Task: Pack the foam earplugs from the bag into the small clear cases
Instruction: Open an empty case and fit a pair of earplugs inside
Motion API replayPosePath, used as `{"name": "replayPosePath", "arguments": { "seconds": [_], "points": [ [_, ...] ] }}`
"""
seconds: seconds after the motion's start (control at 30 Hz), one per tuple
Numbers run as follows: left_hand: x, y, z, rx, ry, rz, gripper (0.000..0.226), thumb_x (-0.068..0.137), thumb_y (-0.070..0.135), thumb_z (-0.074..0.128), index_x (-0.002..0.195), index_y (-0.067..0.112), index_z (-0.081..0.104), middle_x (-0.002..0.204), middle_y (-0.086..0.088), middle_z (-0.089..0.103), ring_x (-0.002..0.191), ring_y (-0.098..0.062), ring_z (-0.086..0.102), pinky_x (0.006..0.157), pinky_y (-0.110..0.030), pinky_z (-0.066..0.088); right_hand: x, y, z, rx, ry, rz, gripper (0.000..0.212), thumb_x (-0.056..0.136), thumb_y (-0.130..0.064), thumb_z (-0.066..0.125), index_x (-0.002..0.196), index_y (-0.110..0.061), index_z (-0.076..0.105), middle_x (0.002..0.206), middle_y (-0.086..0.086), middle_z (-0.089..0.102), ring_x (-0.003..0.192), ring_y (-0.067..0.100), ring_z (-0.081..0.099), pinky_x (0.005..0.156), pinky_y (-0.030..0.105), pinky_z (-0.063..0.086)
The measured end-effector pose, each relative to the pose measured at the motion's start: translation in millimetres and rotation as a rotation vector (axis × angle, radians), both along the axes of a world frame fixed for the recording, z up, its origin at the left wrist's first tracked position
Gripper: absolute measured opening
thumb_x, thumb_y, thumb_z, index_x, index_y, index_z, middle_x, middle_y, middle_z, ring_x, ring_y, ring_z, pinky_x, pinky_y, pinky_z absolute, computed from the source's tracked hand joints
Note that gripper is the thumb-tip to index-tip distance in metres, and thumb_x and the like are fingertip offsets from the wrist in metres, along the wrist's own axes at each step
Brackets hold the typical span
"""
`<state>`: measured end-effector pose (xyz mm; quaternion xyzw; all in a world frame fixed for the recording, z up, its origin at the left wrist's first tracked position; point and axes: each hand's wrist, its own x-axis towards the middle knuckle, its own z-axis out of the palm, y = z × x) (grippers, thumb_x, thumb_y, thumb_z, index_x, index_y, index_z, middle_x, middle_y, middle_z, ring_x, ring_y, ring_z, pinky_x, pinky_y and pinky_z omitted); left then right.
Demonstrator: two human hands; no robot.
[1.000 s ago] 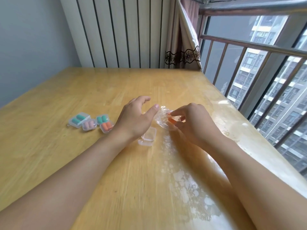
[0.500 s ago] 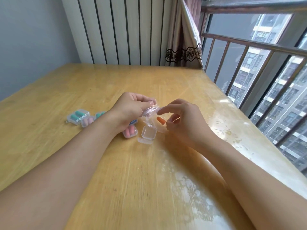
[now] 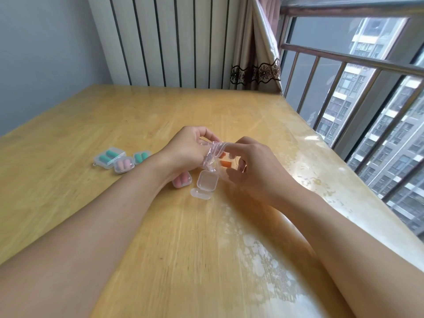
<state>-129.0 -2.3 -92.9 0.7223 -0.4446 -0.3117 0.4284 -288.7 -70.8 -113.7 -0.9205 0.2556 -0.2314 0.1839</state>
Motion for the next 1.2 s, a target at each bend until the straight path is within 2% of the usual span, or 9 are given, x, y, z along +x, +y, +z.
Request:
{"name": "replayPosePath", "arguments": {
  "seconds": [0.1, 0.23, 0.43, 0.6, 0.67, 0.73, 0.87, 1.0, 1.2],
  "points": [
    [1, -1, -3, 0.002, 0.007, -0.031, 0.017, 0.090, 0.015, 0.073, 0.103, 0.019, 0.065, 0.100, -0.010, 0.077, 0.041, -0.018, 0.056, 0.034, -0.019, 0.034, 0, -2, -1, 0.000, 0.006, -0.018, 0.028, 0.081, -0.017, 0.077, 0.106, -0.029, 0.074, 0.090, -0.005, 0.058, 0.066, 0.002, 0.050, 0.059, 0.018, 0.036],
    [1, -4, -7, -0.003, -0.037, 0.011, 0.018, 0.092, 0.012, 0.066, 0.096, 0.030, 0.066, 0.099, -0.005, 0.076, 0.033, -0.014, 0.045, 0.038, -0.022, 0.035, 0, -5, -1, -0.044, 0.011, -0.084, 0.014, 0.078, -0.023, 0.083, 0.087, -0.023, 0.073, 0.082, -0.007, 0.062, 0.065, 0.006, 0.052, 0.060, 0.026, 0.043],
    [-4, -4, -7, -0.025, -0.102, -0.019, 0.006, 0.095, 0.022, 0.067, 0.096, 0.026, 0.063, 0.090, -0.008, 0.075, 0.025, -0.010, 0.037, 0.036, -0.018, 0.032, -1, -5, -1, -0.018, -0.028, -0.080, 0.022, 0.076, -0.018, 0.082, 0.097, -0.022, 0.075, 0.090, -0.002, 0.067, 0.073, 0.014, 0.059, 0.069, 0.033, 0.053],
    [-2, -7, -12, -0.021, -0.197, -0.071, 0.013, 0.099, 0.018, 0.058, 0.098, 0.030, 0.060, 0.089, -0.020, 0.072, 0.045, -0.023, 0.050, 0.033, -0.020, 0.033, -1, -7, -3, -0.040, -0.075, -0.054, 0.026, 0.076, -0.013, 0.080, 0.097, -0.025, 0.071, 0.086, -0.006, 0.063, 0.070, 0.012, 0.057, 0.066, 0.037, 0.054],
    [-3, -7, -12, -0.021, -0.228, -0.079, 0.016, 0.099, 0.012, 0.056, 0.102, 0.027, 0.061, 0.077, -0.018, 0.065, 0.034, -0.014, 0.047, 0.029, -0.016, 0.029, 0, -7, -3, -0.067, -0.086, -0.046, 0.028, 0.077, -0.012, 0.079, 0.100, -0.025, 0.071, 0.085, -0.005, 0.063, 0.068, 0.012, 0.055, 0.064, 0.036, 0.052],
    [-4, -7, -12, -0.033, -0.251, -0.086, 0.016, 0.098, 0.008, 0.056, 0.106, 0.020, 0.062, 0.067, -0.005, 0.059, 0.027, -0.002, 0.042, 0.026, -0.012, 0.026, 0, -6, -3, -0.070, -0.061, -0.037, 0.028, 0.077, -0.014, 0.080, 0.101, -0.027, 0.073, 0.084, -0.006, 0.062, 0.067, 0.010, 0.054, 0.064, 0.036, 0.052],
    [-4, -7, -14, -0.074, -0.256, -0.080, 0.018, 0.095, 0.004, 0.056, 0.103, 0.019, 0.063, 0.059, 0.003, 0.061, 0.037, -0.002, 0.050, 0.036, -0.014, 0.036, -1, -7, 0, -0.075, 0.032, -0.042, 0.019, 0.078, -0.024, 0.080, 0.096, -0.031, 0.076, 0.085, -0.006, 0.065, 0.066, 0.007, 0.055, 0.065, 0.036, 0.054],
    [-2, -11, -19, -0.077, -0.291, -0.082, 0.024, 0.094, 0.003, 0.056, 0.095, 0.026, 0.064, 0.070, -0.004, 0.072, 0.048, -0.009, 0.058, 0.054, -0.026, 0.048, -4, -9, 7, -0.128, 0.149, -0.003, 0.017, 0.083, -0.032, 0.076, 0.100, -0.034, 0.076, 0.092, -0.007, 0.065, 0.072, 0.011, 0.058, 0.069, 0.038, 0.056],
    [-1, -13, -21, -0.094, -0.327, -0.079, 0.023, 0.095, 0.006, 0.058, 0.099, 0.027, 0.065, 0.055, 0.008, 0.063, 0.041, 0.000, 0.053, 0.054, -0.024, 0.043, -6, -8, 11, -0.119, 0.259, 0.090, 0.024, 0.089, -0.025, 0.070, 0.108, -0.038, 0.070, 0.100, -0.006, 0.059, 0.080, 0.018, 0.060, 0.068, 0.036, 0.052]
  ]
}}
